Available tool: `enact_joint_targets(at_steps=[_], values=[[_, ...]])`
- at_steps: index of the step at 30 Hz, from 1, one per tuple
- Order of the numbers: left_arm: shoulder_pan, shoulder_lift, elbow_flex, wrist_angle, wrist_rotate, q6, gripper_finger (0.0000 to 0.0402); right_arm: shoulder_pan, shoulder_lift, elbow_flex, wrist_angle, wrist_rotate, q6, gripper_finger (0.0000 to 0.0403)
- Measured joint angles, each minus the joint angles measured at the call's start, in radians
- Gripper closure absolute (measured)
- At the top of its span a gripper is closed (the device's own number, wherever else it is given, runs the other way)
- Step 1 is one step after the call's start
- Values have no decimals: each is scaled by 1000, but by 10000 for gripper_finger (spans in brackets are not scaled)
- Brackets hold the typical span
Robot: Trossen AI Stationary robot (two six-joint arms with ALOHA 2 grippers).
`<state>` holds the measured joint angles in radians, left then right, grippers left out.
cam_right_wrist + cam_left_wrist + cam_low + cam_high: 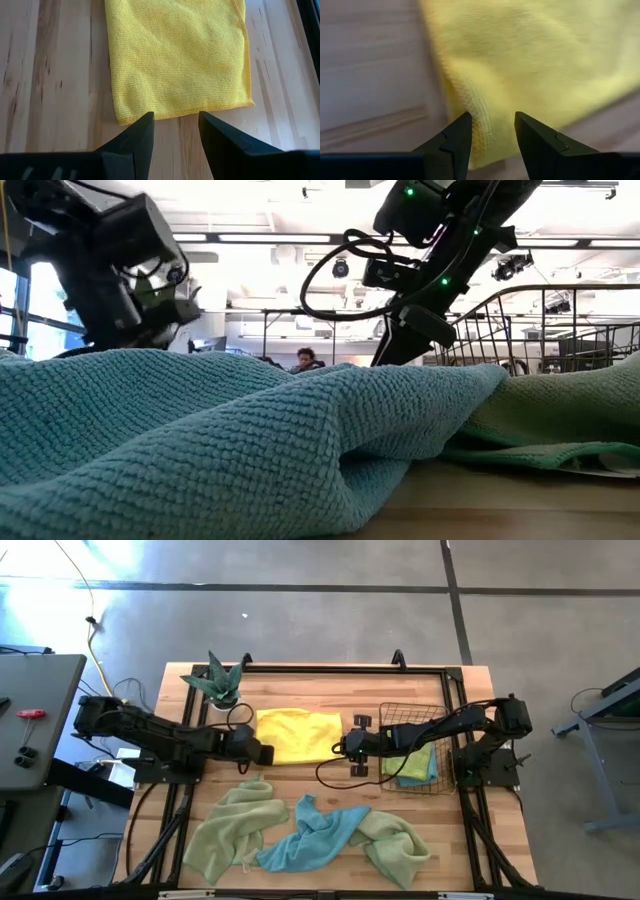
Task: Fold microfiber towels
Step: Fold the yellow microfiber cloth
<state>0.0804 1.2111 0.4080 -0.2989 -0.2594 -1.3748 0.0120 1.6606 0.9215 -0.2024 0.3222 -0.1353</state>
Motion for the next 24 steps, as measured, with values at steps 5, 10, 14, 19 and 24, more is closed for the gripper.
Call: enact_joint_targets(at_steps=[5, 10, 14, 19, 24], values=[[-20, -89, 11, 1, 6, 82, 261, 0, 0, 0, 2, 0, -1, 254], [-30, -196, 12, -151, -9, 149, 261, 0, 0, 0, 3, 0, 3, 254], [-30, -245, 12, -288, -45, 156, 261, 0, 0, 0, 4, 0, 1, 254], [-40, -276, -10, -361, -83, 68, 261, 0, 0, 0, 4, 0, 0, 254], [-79, -281, -45, -171, -84, 57, 261, 0, 0, 0, 4, -1, -1, 254]])
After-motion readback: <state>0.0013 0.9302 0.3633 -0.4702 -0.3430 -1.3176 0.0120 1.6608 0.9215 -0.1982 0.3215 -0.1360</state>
